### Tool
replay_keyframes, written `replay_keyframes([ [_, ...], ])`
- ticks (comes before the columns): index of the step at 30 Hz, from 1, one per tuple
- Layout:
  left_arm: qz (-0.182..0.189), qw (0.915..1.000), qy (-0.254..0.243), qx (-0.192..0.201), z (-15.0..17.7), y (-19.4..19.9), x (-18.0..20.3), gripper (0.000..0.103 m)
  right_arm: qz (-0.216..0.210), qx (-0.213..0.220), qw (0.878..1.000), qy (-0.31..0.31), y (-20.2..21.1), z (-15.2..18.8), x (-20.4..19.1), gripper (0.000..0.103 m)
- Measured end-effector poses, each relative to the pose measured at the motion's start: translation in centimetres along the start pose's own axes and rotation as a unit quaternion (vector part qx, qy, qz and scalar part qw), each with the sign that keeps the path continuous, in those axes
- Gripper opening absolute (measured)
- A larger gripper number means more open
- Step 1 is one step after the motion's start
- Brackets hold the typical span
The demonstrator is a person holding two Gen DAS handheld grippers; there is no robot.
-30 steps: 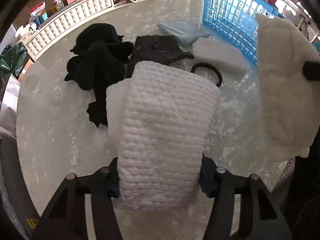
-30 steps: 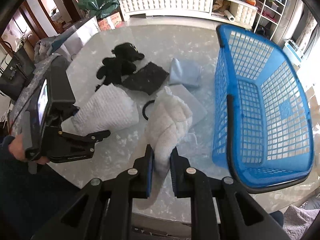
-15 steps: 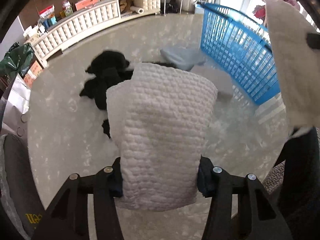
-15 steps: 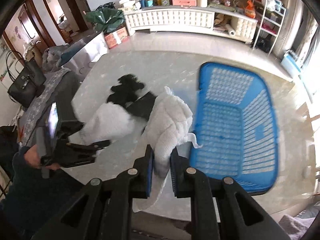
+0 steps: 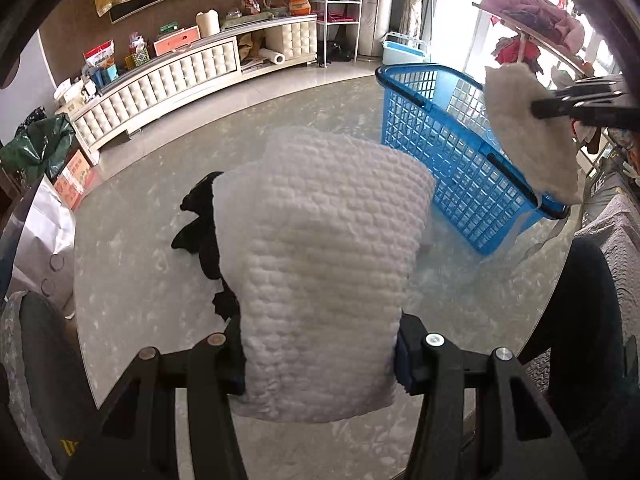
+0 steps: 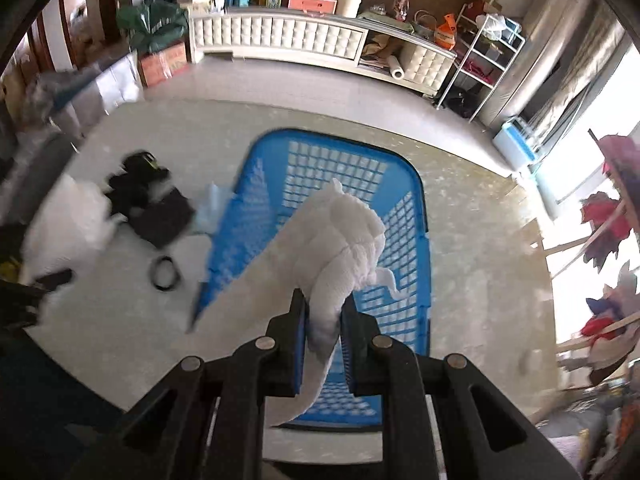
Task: Organize soft objects
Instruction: 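Carry the fluffy towel into the blue basket and open the right tool while the left holds the waffle towel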
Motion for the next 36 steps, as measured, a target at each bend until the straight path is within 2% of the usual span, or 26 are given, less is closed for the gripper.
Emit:
replay_keyframes([
  [3, 0.003, 1.0, -0.008, 0.002, -0.3, -0.4, 0.4, 0.05, 0.015, -0.021, 1.0, 0.017, -2.5, 0.3, -0.3, 0.014],
  [8, 0.014, 0.9999, -0.008, -0.002, -0.2, -1.2, 0.5, 0.05, -0.002, -0.066, 0.998, 0.006, -6.7, 0.8, -0.3, 0.014],
  [12, 0.008, 0.9999, -0.007, -0.008, 0.0, -1.4, 0.2, 0.05, 0.007, -0.089, 0.996, 0.015, -8.7, 1.5, -0.5, 0.014],
  [18, 0.006, 1.0, 0.0, -0.005, -0.4, -1.0, 0.1, 0.05, 0.009, -0.126, 0.992, 0.023, -10.8, 2.6, -0.8, 0.015],
  [27, 0.01, 0.9999, 0.003, 0.0, -1.2, -0.9, 0.6, 0.05, 0.001, -0.144, 0.989, 0.021, -12.6, 3.6, -0.4, 0.017],
  [29, 0.013, 0.9999, -0.001, -0.003, -1.2, -1.1, 0.8, 0.05, -0.016, -0.143, 0.99, 0.008, -12.9, 3.7, -0.2, 0.022],
  [33, 0.003, 0.9998, -0.002, -0.017, -1.0, -1.9, 0.6, 0.05, -0.015, -0.13, 0.991, 0.017, -12.7, 3.9, 0.2, 0.048],
  [34, 0.001, 0.9998, -0.003, -0.017, -1.1, -1.8, 0.7, 0.05, -0.009, -0.128, 0.992, 0.019, -12.5, 3.9, 0.2, 0.051],
  [36, 0.005, 0.9999, -0.004, -0.013, -1.2, -1.6, 0.9, 0.05, -0.006, -0.119, 0.993, 0.019, -11.8, 4.0, 0.3, 0.066],
])
Point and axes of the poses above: each gripper's, at about its wrist camera, not at the fingertips, and y roughly against the way its jaws point, x to its right, z to its underside, the point moved 3 cm from there along -y, roughly the way its jaws point, and after that the axes turned 2 degrees about x, right-handed, at the moved point
